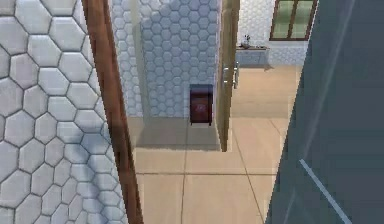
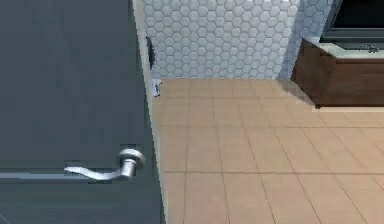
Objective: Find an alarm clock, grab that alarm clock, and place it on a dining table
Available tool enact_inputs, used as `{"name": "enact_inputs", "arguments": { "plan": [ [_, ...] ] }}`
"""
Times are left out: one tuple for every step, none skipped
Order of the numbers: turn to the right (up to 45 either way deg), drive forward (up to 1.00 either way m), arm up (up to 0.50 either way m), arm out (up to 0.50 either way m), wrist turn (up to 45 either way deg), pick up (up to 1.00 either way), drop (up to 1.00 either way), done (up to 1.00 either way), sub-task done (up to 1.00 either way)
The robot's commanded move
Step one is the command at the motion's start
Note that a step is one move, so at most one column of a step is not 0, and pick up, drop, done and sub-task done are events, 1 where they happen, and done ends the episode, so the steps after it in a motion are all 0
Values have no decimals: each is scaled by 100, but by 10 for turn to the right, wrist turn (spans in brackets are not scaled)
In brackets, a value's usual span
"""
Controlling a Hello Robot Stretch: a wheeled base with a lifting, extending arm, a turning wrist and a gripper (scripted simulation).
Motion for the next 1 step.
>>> {"name": "enact_inputs", "arguments": {
  "plan": [
    [0, 45, 0, 0, 0, 0, 0, 0, 0]
  ]
}}
